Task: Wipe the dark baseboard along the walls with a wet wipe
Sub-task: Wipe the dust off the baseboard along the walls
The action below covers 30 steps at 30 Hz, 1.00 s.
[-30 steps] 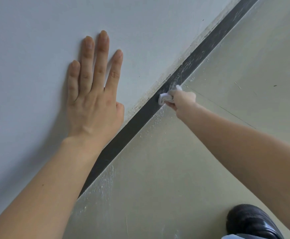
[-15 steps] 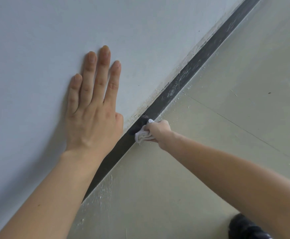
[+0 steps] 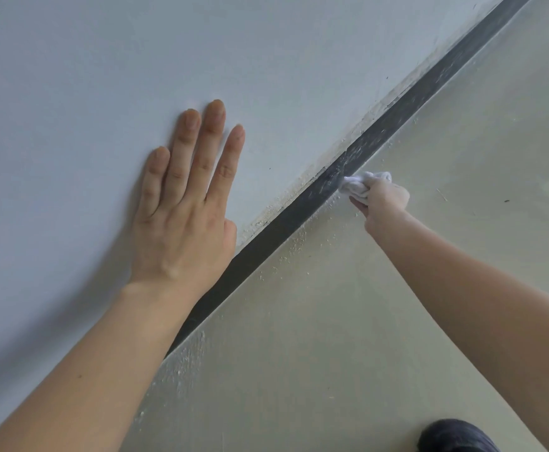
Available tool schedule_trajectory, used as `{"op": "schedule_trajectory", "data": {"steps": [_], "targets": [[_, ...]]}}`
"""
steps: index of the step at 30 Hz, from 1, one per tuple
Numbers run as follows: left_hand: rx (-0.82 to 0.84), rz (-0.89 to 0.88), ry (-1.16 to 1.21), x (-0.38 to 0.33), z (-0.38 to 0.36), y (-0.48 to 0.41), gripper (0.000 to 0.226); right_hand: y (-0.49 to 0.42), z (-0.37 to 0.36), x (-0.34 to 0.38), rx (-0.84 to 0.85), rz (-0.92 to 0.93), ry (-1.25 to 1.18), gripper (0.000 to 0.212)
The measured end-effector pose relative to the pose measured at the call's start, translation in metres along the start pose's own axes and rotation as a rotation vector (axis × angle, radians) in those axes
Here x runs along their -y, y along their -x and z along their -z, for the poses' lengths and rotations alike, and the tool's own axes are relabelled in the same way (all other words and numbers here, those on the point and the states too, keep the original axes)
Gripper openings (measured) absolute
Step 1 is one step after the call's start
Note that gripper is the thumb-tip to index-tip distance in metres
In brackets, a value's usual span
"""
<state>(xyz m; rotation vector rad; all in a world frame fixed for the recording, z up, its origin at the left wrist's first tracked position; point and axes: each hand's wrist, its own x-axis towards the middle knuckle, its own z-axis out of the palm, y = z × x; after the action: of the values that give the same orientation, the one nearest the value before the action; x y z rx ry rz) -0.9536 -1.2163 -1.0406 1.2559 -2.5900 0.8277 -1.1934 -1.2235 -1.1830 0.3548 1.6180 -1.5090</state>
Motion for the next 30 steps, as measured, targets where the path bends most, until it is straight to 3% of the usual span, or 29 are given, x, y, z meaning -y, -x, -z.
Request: {"op": "schedule_trajectory", "data": {"steps": [3, 7, 9, 14, 17, 21, 23, 25, 30], "targets": [[-0.002, 0.007, 0.012, -0.001, -0.002, -0.001, 0.095, 0.016, 0.005, -0.007, 0.047, -0.044, 0.037, 0.013], [-0.005, -0.007, 0.018, 0.001, -0.001, 0.0, 0.092, 0.049, -0.003, -0.047, 0.364, -0.262, 0.182, 0.015], [-0.013, -0.015, 0.021, 0.003, 0.0, 0.001, 0.091, 0.059, -0.013, -0.056, 0.425, -0.301, 0.239, 0.011], [-0.01, -0.043, 0.053, 0.006, 0.003, 0.0, 0.091, 0.047, -0.03, -0.023, 0.323, -0.24, 0.314, 0.022], [-0.022, -0.04, 0.066, 0.005, 0.002, 0.002, 0.087, 0.032, -0.028, 0.005, 0.256, -0.226, 0.192, 0.018], [-0.019, -0.021, 0.08, 0.002, 0.001, 0.0, 0.088, 0.019, -0.013, 0.025, 0.164, -0.075, -0.009, 0.015], [-0.015, -0.004, 0.08, 0.001, 0.0, -0.001, 0.089, 0.018, -0.004, 0.018, 0.16, -0.071, 0.046, 0.017], [-0.01, 0.01, 0.088, -0.001, -0.001, -0.001, 0.092, 0.031, -0.001, -0.004, 0.236, -0.149, 0.193, 0.017], [-0.032, 0.014, 0.111, -0.003, -0.001, 0.0, 0.092, 0.093, -0.008, -0.068, 0.635, -0.358, 0.491, 0.016]]}}
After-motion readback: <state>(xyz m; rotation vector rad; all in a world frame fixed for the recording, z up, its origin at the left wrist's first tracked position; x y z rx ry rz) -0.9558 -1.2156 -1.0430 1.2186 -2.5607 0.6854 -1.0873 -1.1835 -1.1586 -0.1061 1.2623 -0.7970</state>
